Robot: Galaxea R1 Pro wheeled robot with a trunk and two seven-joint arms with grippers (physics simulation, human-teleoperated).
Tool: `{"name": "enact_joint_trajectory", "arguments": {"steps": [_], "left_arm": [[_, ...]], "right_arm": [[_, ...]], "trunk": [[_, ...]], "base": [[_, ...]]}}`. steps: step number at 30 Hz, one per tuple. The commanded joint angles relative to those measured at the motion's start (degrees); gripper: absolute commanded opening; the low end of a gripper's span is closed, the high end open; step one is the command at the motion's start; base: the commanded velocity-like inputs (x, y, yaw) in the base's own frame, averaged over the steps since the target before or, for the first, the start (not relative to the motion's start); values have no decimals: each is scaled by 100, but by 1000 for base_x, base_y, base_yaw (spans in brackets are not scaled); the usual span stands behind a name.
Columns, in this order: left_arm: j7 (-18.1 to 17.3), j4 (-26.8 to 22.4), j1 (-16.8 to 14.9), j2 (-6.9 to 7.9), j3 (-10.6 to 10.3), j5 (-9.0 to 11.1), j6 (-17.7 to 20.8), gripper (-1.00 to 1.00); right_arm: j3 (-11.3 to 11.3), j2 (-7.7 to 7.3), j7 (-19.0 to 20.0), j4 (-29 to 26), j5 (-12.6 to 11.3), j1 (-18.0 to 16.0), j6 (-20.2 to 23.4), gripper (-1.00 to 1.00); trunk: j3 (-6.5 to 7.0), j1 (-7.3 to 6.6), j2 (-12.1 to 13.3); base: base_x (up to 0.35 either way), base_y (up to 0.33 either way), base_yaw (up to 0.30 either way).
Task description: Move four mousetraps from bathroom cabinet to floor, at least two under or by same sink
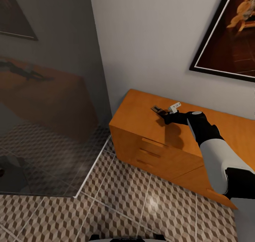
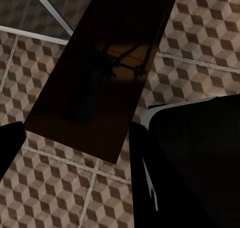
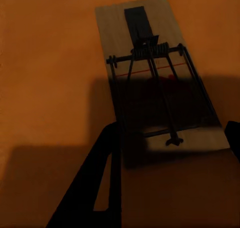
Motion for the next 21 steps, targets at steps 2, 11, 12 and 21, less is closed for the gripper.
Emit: {"name": "enact_joint_trajectory", "arguments": {"steps": [2,11,12,21], "left_arm": [[68,15,-7,-3,-51,-6,-23,-100],[68,15,-7,-3,-51,-6,-23,-100],[68,15,-7,-3,-51,-6,-23,-100],[68,15,-7,-3,-51,-6,-23,-100]], "right_arm": [[-21,4,58,39,76,2,50,-100],[-29,4,51,39,76,-1,50,-100],[-29,4,50,39,76,-1,50,-100],[-29,4,49,39,76,2,50,-100]], "trunk": [[11,4,-7],[96,4,-7],[105,4,-7],[191,4,-7]], "base": [[0,0,0],[0,0,0],[0,0,0],[0,0,0]]}}
